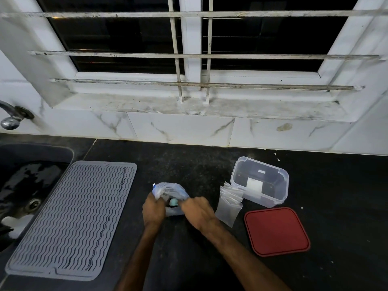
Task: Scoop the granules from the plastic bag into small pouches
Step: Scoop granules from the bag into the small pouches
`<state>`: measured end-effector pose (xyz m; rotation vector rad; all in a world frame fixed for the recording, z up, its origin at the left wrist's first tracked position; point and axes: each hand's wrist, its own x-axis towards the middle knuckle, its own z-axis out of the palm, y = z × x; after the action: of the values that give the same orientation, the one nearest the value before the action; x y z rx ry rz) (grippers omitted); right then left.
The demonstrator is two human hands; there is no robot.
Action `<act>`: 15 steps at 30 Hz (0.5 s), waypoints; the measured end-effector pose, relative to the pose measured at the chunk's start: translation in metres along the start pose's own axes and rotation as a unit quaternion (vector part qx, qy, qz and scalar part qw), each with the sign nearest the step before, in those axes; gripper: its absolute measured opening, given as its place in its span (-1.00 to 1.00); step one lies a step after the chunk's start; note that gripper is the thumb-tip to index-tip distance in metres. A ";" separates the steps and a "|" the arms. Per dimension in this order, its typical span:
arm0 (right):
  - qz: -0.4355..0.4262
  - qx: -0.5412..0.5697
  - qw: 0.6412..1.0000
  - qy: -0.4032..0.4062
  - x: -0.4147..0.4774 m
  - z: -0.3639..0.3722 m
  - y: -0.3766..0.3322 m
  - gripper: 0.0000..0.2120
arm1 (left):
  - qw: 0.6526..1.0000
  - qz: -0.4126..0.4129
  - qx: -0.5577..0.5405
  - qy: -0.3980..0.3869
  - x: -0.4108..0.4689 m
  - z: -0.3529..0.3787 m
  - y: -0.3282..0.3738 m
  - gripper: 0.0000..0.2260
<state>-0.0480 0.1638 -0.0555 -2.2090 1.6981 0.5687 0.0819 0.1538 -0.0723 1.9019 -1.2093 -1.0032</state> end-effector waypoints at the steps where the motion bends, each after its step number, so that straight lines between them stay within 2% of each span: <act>1: 0.000 -0.001 1.000 -0.010 0.002 -0.002 0.001 -0.68 | 1.000 -0.006 -0.005 0.010 -0.001 0.001 0.001 -0.74; 3: 0.003 0.019 1.000 0.002 0.002 -0.006 0.003 -0.69 | 1.000 -0.014 -0.011 0.019 -0.004 0.002 0.003 -0.75; 7: 0.002 0.039 0.995 0.093 -0.003 -0.006 0.002 -0.65 | 1.000 -0.003 -0.006 0.009 -0.002 0.003 0.003 -0.76; 12: 0.056 0.053 0.995 -0.058 0.012 -0.001 0.000 -0.61 | 1.000 0.010 -0.007 0.024 -0.004 0.004 0.008 -0.79; 15: 0.052 0.059 0.995 -0.055 0.012 -0.002 0.002 -0.65 | 1.000 -0.015 -0.006 0.026 -0.008 0.007 0.009 -0.80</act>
<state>-0.0466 0.1525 -0.0594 -1.9806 1.7506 0.5860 0.0703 0.1568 -0.0664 1.9305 -1.1452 -0.9687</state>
